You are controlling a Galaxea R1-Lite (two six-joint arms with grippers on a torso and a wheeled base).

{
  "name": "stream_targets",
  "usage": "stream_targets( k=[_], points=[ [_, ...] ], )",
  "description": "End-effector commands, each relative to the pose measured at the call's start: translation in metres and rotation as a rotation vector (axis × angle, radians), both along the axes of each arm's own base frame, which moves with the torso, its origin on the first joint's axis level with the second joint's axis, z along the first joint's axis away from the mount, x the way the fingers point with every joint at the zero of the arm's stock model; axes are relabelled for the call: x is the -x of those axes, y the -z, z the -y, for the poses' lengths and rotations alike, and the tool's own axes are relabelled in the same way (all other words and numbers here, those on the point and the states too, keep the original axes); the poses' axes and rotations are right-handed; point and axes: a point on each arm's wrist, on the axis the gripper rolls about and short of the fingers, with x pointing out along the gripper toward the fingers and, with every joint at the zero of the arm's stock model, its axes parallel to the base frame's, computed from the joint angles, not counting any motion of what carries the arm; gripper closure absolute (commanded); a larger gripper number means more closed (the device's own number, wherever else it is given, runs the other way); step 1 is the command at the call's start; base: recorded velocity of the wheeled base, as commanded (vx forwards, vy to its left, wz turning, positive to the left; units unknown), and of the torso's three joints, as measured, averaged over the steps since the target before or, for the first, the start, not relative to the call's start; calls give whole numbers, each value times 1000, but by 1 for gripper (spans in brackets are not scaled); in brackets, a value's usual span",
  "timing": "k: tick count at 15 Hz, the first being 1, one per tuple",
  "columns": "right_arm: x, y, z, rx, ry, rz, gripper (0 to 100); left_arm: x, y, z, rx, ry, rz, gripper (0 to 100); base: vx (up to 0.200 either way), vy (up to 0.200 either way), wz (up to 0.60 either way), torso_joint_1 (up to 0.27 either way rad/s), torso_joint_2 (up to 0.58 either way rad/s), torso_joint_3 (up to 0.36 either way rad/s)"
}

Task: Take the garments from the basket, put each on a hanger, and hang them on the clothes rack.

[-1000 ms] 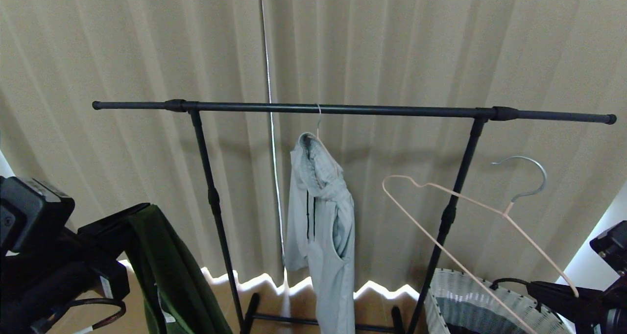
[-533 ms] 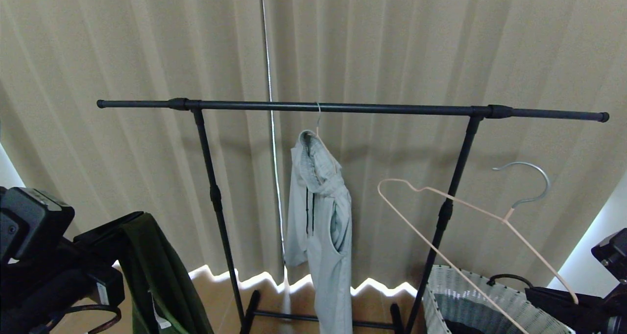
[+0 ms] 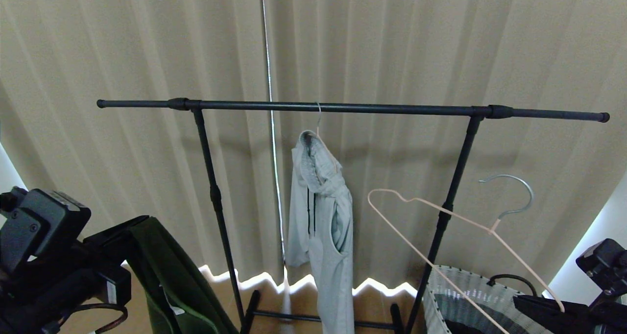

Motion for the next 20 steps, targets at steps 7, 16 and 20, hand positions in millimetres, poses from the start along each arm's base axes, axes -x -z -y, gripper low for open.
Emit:
stream_targets(
  k=[7, 16, 20],
  points=[
    [13, -6, -10, -67, -118, 76, 100, -50, -10, 16, 56, -114, -43, 100, 0, 0, 0, 0, 0, 0],
    [-21, -46, -91, -68, -369, -21, 100, -101, -61, 75, 181, -83, -96, 100, 0, 0, 0, 0, 0, 0],
    [-6, -51, -116, -180, -395, -102, 100, -125, -52, 92, 183, -203, -106, 100, 0, 0, 0, 0, 0, 0]
  ],
)
